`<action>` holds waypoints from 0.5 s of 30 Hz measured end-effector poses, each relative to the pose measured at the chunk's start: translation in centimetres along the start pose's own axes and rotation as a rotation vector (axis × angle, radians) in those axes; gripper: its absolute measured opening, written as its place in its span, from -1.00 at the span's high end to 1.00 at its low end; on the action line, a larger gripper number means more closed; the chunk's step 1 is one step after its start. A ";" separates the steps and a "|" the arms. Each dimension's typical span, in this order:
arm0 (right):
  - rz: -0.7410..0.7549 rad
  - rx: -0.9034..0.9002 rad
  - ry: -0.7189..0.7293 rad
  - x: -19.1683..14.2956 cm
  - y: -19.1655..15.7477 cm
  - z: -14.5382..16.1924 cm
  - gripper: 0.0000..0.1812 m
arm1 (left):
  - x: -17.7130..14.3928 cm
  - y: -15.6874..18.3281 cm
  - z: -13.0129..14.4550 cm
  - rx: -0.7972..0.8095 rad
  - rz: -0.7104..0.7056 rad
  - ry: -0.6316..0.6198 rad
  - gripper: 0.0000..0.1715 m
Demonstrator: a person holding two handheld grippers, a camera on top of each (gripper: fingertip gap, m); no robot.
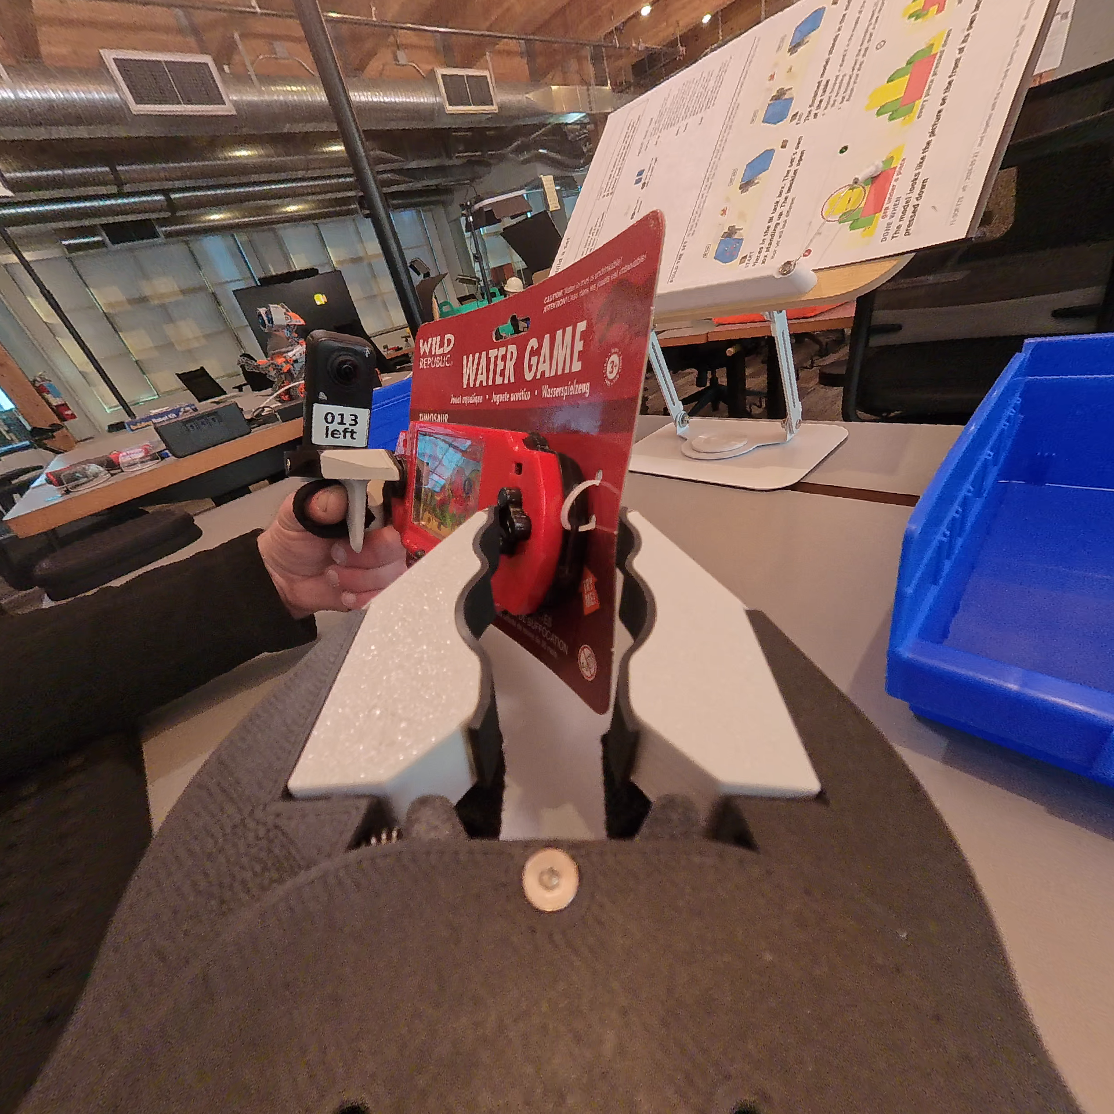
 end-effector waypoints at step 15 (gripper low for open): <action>-0.043 -0.026 -0.016 0.1 -0.4 0.2 0.60 | -0.5 -0.3 -0.2 -0.040 0.028 0.049 0.68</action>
Point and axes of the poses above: each gripper's, where its closed fingertips meet, x out along the fingers, z out of its underside, y = z × x across the jaws, the point moved 8 cm from there along -x, back along the fingers, and after that the axes turned 7 degrees about -y, right-handed, at the moved point
